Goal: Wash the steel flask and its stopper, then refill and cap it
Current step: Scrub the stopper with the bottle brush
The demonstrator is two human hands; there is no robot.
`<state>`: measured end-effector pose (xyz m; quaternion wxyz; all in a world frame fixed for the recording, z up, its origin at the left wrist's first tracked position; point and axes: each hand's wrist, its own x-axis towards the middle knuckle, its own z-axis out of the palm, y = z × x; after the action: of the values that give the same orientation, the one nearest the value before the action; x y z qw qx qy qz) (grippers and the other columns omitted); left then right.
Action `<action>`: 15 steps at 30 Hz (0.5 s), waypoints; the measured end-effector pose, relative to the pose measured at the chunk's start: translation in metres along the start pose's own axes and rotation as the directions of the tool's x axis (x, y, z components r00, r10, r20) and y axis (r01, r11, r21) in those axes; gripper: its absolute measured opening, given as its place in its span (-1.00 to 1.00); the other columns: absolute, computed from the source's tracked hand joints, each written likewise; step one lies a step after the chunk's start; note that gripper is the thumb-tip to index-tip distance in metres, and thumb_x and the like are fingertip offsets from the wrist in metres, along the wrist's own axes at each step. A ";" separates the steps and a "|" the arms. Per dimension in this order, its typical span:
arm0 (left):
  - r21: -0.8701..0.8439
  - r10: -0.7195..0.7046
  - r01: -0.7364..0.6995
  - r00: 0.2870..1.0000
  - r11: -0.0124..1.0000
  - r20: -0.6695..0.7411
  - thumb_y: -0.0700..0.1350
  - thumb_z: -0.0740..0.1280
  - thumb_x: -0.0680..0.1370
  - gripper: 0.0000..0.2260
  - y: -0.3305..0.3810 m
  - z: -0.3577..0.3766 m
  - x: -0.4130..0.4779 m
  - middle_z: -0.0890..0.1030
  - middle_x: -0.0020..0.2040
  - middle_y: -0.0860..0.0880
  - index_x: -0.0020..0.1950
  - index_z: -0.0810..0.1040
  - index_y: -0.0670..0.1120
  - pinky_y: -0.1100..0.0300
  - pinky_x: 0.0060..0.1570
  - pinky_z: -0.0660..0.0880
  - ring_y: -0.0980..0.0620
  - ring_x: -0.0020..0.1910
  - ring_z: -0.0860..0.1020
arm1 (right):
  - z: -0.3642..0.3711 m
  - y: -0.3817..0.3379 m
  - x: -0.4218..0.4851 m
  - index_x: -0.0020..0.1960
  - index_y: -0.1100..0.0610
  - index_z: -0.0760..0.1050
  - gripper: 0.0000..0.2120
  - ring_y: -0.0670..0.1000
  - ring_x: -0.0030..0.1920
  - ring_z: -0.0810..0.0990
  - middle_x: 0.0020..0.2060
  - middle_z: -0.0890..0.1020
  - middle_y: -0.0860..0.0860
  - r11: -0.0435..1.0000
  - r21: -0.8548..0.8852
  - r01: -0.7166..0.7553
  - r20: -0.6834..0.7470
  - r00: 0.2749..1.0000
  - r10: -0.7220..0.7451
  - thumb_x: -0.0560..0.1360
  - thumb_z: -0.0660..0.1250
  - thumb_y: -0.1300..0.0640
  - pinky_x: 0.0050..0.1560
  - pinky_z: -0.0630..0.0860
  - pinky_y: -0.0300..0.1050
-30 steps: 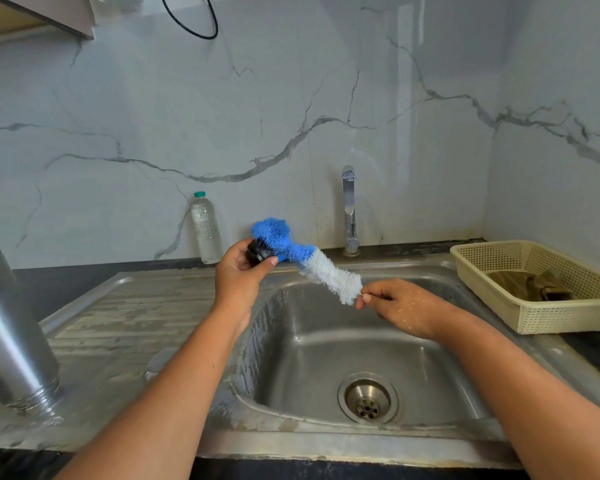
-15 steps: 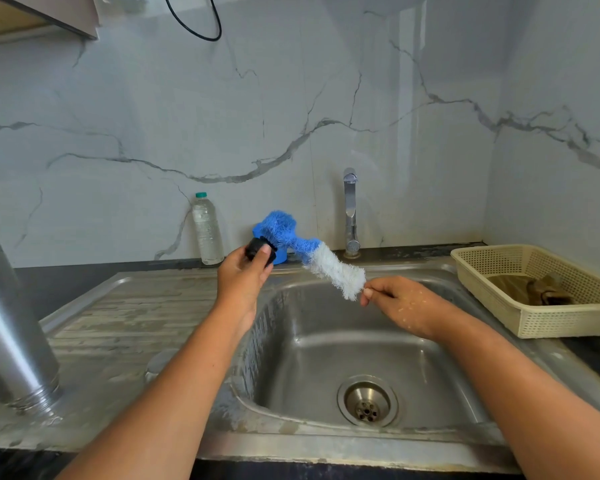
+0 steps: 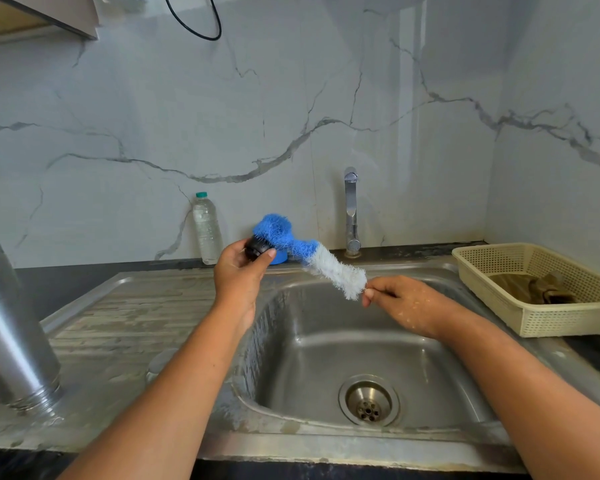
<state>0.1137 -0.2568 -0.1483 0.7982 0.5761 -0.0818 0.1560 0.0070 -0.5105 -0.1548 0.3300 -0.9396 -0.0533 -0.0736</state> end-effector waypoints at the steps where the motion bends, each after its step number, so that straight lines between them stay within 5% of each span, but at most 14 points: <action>1: 0.013 0.017 -0.016 1.000 1.000 -0.022 -0.37 0.53 0.48 -0.67 -0.001 0.000 0.002 0.71 0.13 -0.10 0.13 0.59 -0.06 0.08 0.23 0.61 -0.03 0.17 0.69 | 0.000 0.000 0.000 -0.08 -0.12 0.60 -0.73 0.11 -0.09 0.60 -0.14 0.65 0.07 1.000 -0.002 0.003 0.006 1.000 -0.003 0.70 0.18 -0.04 0.06 0.53 -0.04; 4: 0.068 0.052 -0.049 0.998 0.997 -0.047 -0.38 0.56 0.44 -0.61 -0.003 0.000 0.004 0.70 0.16 -0.11 0.17 0.56 -0.08 0.01 0.28 0.59 -0.02 0.16 0.69 | 0.000 0.000 0.001 -0.11 -0.08 0.58 -0.72 -0.04 -0.27 0.44 -0.33 0.47 -0.04 1.000 0.003 0.011 0.004 1.000 -0.011 0.70 0.18 -0.04 -0.14 0.43 -0.10; 10: 0.256 0.130 -0.137 0.991 0.957 0.043 -0.33 0.58 0.44 -0.55 -0.013 0.004 -0.004 0.62 0.17 -0.04 0.20 0.49 -0.03 0.15 0.23 0.56 0.02 0.17 0.64 | 0.002 0.004 0.002 -0.14 -0.04 0.55 -0.70 -0.06 -0.29 0.42 -0.34 0.47 -0.06 1.000 0.007 0.007 -0.013 1.000 -0.007 0.70 0.17 -0.04 -0.18 0.41 -0.11; 15: 0.283 0.191 -0.165 0.979 0.945 -0.066 -0.31 0.59 0.44 -0.54 -0.007 0.001 -0.002 0.59 0.05 0.10 0.12 0.49 0.10 0.32 0.04 0.50 0.14 0.05 0.60 | -0.004 0.007 0.000 -0.16 0.00 0.55 -0.70 -0.08 -0.34 0.38 -0.38 0.42 -0.08 0.999 0.047 -0.004 -0.001 1.000 0.004 0.68 0.20 -0.04 -0.20 0.37 -0.13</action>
<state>0.1142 -0.2598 -0.1549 0.6956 0.6642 -0.0740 0.2636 0.0079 -0.5185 -0.1566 0.3521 -0.9317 -0.0530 -0.0721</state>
